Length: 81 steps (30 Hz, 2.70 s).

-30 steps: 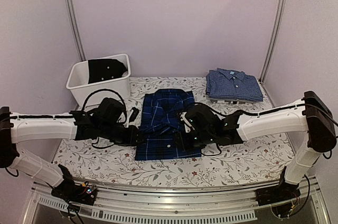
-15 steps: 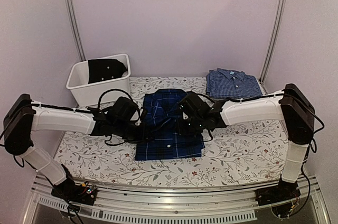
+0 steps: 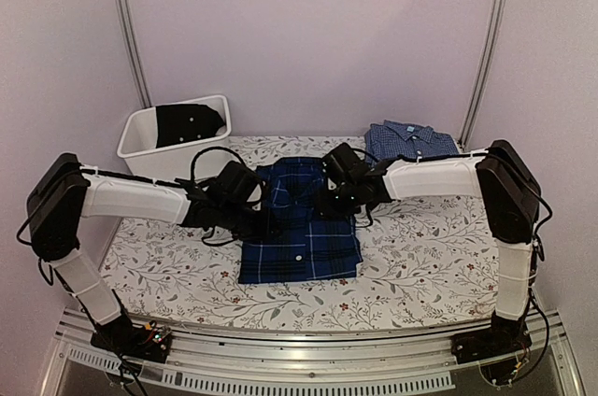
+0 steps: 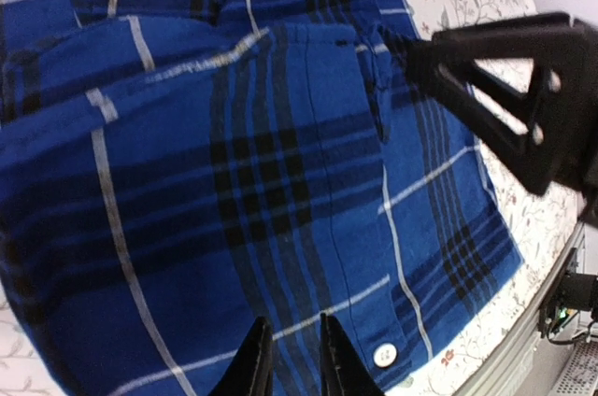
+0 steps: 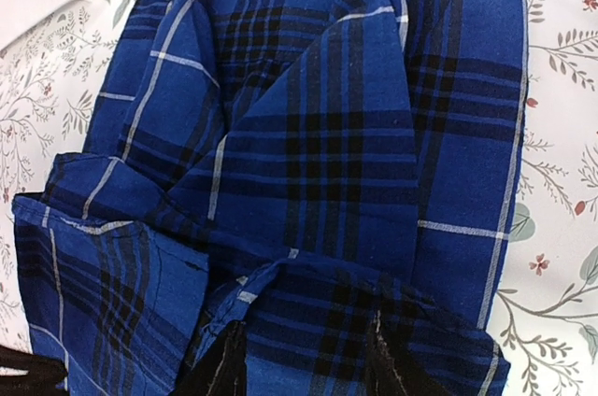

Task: Fold and stack the long sleeve shirts
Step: Smooth out the 2/3-rectangle-folded shirt at the center of the board.

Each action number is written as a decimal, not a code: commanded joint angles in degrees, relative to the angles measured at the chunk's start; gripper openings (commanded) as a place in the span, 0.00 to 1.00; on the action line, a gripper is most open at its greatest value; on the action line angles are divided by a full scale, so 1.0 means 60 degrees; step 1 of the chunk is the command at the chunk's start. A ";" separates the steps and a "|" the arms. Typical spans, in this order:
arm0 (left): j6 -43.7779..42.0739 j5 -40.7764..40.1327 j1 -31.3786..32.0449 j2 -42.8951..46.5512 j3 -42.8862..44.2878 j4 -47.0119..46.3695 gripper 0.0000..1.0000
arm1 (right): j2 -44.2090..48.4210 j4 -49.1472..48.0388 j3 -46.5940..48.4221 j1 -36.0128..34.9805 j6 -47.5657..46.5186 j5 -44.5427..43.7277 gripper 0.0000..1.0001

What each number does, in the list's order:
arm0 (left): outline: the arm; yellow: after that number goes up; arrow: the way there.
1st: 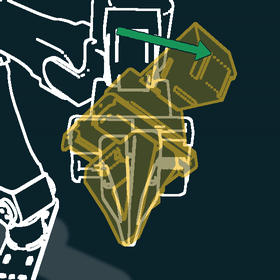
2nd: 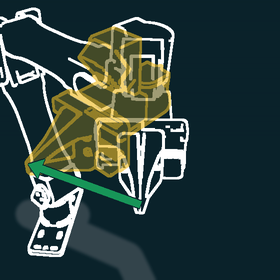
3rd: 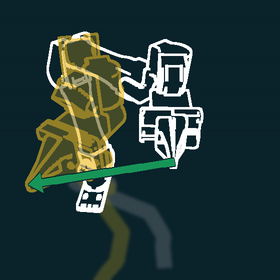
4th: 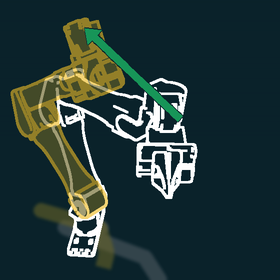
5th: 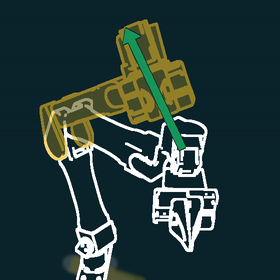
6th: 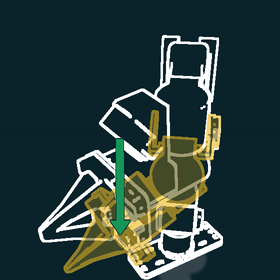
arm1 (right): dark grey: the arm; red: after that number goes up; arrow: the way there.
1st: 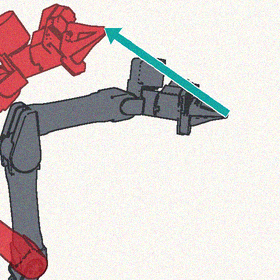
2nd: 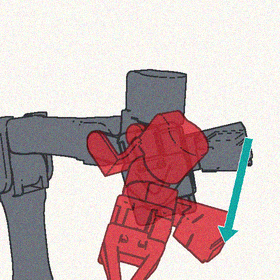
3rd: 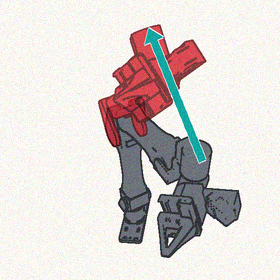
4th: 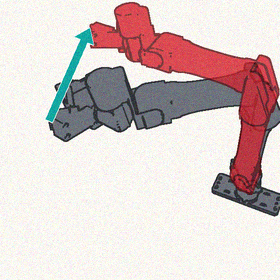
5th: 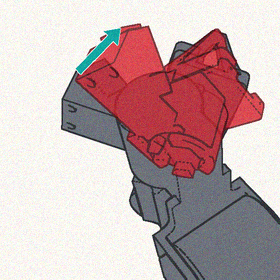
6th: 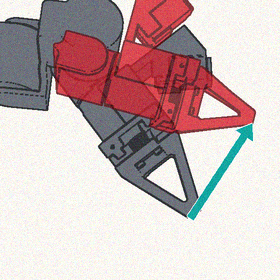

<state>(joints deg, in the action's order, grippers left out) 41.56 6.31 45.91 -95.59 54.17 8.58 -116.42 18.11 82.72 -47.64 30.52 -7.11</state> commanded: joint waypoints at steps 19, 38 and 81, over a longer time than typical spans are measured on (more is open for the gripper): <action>-0.0856 0.0523 -0.1173 -0.2590 0.1577 0.0046 0.16 | 0.3117 -0.0284 -0.5703 -0.1716 0.1785 0.1742 0.43; -0.1295 0.0377 -0.0909 0.0242 0.1331 0.0879 0.29 | 0.3394 0.0791 -0.2675 -0.1386 0.1266 -0.0041 0.40; -0.0694 0.0418 -0.0807 0.2058 -0.0528 0.1161 0.26 | -0.1648 -0.3211 -0.0059 0.1143 0.1431 0.5135 0.18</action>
<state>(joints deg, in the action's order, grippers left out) 37.08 8.56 40.60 -84.95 51.48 15.53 -124.79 -0.30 81.17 -40.80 39.22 22.83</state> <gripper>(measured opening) 0.264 0.140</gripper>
